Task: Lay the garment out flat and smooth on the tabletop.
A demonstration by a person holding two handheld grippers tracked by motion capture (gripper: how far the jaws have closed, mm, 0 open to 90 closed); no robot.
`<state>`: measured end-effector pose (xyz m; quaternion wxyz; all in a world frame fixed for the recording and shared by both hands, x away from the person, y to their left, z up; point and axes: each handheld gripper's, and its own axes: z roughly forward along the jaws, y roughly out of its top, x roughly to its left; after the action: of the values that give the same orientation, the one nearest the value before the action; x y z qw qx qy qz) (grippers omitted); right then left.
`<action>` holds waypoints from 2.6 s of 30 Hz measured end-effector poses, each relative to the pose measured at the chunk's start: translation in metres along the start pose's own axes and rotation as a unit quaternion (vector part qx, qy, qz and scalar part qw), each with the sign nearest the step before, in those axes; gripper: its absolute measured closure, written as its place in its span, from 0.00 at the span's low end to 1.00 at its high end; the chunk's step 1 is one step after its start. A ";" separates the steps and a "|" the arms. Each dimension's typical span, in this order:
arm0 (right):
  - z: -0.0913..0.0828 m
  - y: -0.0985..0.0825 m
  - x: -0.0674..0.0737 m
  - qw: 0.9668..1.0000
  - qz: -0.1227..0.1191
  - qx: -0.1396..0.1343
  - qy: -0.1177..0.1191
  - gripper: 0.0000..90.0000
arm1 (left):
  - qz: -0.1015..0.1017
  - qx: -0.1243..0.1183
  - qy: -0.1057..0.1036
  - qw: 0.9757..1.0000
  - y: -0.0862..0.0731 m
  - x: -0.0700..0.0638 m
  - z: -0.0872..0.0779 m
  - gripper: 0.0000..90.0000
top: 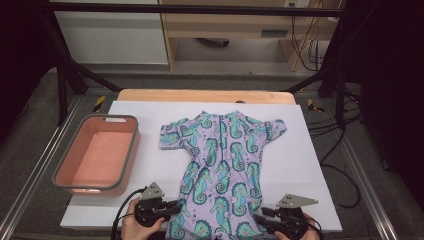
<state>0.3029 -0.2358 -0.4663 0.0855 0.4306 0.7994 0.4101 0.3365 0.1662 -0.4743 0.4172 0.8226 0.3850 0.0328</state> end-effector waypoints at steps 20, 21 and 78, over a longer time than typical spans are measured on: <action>0.001 0.002 -0.005 0.998 -0.022 0.041 -0.036 0.99 | 0.000 0.011 -0.019 1.000 0.007 -0.007 0.013 0.98; -0.002 -0.001 -0.006 0.998 -0.015 0.047 -0.029 0.99 | 0.007 0.012 -0.016 1.000 0.007 -0.010 0.013 0.98; 0.048 0.094 -0.121 0.983 -0.010 -0.089 -0.162 0.44 | 0.031 -0.058 -0.005 0.998 0.044 0.036 0.034 0.26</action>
<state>0.4593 -0.2719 -0.4550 0.2556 0.4738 0.7399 0.4034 0.4013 0.1518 -0.4749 0.4645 0.8090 0.3545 0.0639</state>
